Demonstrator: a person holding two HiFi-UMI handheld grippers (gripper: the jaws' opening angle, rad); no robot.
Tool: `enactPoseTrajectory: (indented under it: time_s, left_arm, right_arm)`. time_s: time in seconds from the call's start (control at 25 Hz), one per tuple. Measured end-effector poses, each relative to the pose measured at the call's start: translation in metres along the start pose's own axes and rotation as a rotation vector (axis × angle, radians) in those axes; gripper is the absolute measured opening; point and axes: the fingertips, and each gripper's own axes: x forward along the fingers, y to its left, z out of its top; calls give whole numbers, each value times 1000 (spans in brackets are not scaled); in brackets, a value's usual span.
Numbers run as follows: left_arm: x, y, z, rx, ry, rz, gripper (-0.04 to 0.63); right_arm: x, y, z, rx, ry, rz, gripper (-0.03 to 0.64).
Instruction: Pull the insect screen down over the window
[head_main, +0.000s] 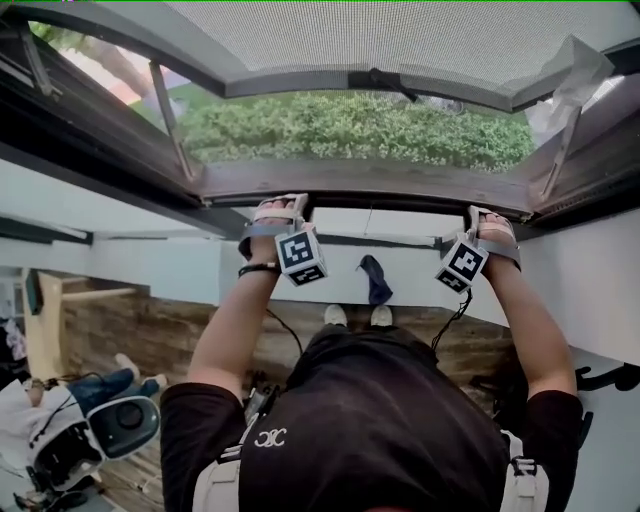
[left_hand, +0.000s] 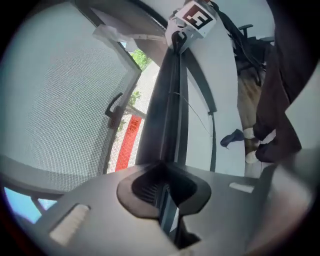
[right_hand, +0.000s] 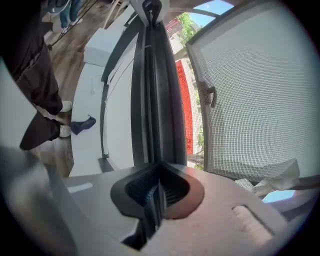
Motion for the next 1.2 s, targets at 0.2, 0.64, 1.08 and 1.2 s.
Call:
enactPoseTrajectory:
  time_s: [0.2,0.64,1.08,1.2]
  left_arm:
    - [-5,-3,2,2,27,42,34]
    - [-9,-14,4,-32,32,-54,140]
    - [-66,15,21,-464,-216,22,121]
    - [-95,40,35,-691,-372,81,53]
  right_arm:
    - [1,2,-1,-16,-54,-82,17]
    - [-7,-4,-1,-6,-68,-148,31]
    - [-63,-14,21,470,-397,-41,134]
    - [-103,-42,38,747,-590,-23,50]
